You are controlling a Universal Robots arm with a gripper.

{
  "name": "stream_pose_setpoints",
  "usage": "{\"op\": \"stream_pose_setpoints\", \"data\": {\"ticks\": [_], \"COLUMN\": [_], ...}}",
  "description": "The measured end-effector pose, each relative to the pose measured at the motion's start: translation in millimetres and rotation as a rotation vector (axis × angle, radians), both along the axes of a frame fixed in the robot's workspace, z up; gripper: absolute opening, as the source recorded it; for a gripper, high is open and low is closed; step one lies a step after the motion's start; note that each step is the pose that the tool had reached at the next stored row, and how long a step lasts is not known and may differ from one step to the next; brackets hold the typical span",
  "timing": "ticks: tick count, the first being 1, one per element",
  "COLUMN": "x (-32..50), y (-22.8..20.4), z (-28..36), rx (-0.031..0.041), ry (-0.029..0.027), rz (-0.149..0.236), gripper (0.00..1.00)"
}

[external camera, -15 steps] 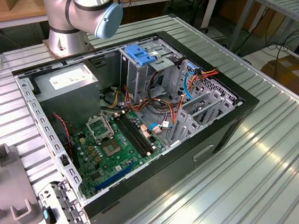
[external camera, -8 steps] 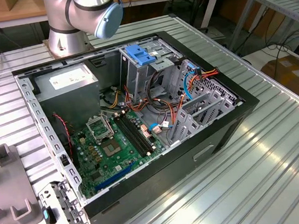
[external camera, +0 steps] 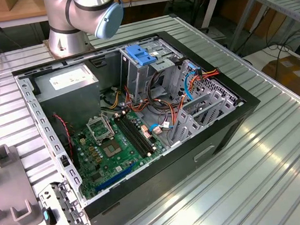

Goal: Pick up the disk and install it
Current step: 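Pick up the disk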

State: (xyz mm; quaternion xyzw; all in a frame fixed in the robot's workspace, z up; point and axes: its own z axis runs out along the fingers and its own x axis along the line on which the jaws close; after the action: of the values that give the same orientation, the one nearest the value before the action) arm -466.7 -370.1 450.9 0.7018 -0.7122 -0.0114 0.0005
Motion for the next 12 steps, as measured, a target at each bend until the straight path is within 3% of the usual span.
{"op": "stream_pose_setpoints", "data": {"ticks": [9, 11, 12], "x": [0.0, 0.2, 0.1], "y": [0.0, 0.1, 0.0], "z": [8.9, 9.5, 9.8], "rx": [-0.0006, -0.0064, -0.0144], "ry": [0.0001, 0.0000, 0.0000], "rz": [0.000, 0.000, 0.000], "gripper": [0.37, 0.37, 0.37]}}
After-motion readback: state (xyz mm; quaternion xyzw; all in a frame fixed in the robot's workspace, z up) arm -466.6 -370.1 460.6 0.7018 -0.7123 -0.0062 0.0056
